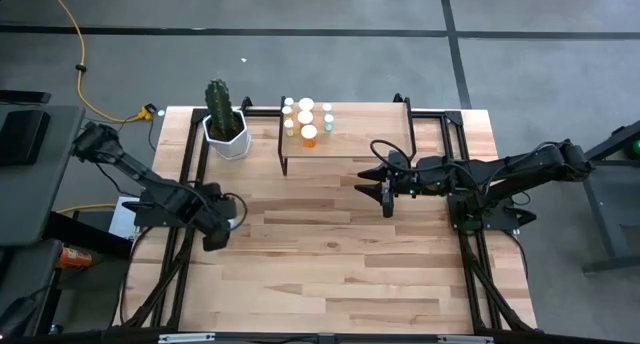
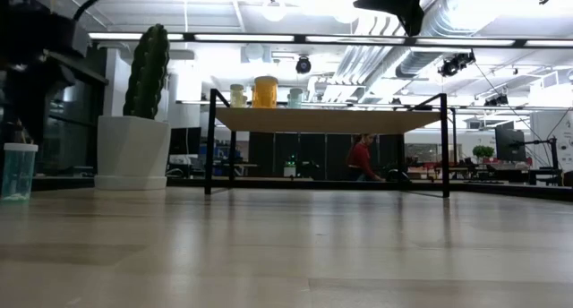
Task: Pick and place medicine bottles onto shelf by color
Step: Align the blue pill bottle with the other blue pill bottles on the shelf
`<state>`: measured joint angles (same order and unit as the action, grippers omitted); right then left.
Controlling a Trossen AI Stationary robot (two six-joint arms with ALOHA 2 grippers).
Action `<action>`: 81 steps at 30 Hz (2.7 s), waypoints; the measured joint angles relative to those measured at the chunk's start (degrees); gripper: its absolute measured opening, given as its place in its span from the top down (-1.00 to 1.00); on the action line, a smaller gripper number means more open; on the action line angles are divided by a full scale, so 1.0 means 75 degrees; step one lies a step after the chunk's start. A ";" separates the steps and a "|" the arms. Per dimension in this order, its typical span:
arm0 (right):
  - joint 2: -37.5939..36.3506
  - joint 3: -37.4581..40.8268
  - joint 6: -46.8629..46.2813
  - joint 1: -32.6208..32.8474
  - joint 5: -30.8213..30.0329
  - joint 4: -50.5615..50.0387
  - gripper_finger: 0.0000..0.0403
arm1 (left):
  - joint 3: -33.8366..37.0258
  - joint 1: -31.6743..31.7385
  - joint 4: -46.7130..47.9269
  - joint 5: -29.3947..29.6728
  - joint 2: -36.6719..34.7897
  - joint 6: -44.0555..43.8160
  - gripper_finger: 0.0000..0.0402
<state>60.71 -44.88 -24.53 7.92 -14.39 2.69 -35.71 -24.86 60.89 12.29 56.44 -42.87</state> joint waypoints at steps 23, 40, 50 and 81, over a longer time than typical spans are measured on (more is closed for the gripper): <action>0.0000 0.0000 -0.0003 -0.0001 0.0000 -0.0063 0.07 | 0.0103 0.0000 -0.0573 0.0126 0.1163 0.0552 -0.06; 0.0000 0.0000 -0.0003 0.0000 0.0000 -0.0074 0.07 | 0.0103 0.0000 -0.0825 0.0246 0.1163 0.0543 0.48; 0.0000 0.0000 -0.0003 0.0000 0.0000 -0.0073 0.07 | -0.0234 0.0006 -0.0689 -0.0028 0.1107 0.0611 0.48; 0.0000 0.0000 -0.0144 0.0000 0.0000 -0.0037 0.07 | -1.1517 0.5506 0.1155 0.0012 0.6351 0.8230 0.44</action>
<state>60.71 -44.88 -25.61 7.92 -14.39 2.42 -122.08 16.43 69.55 12.38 104.07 18.85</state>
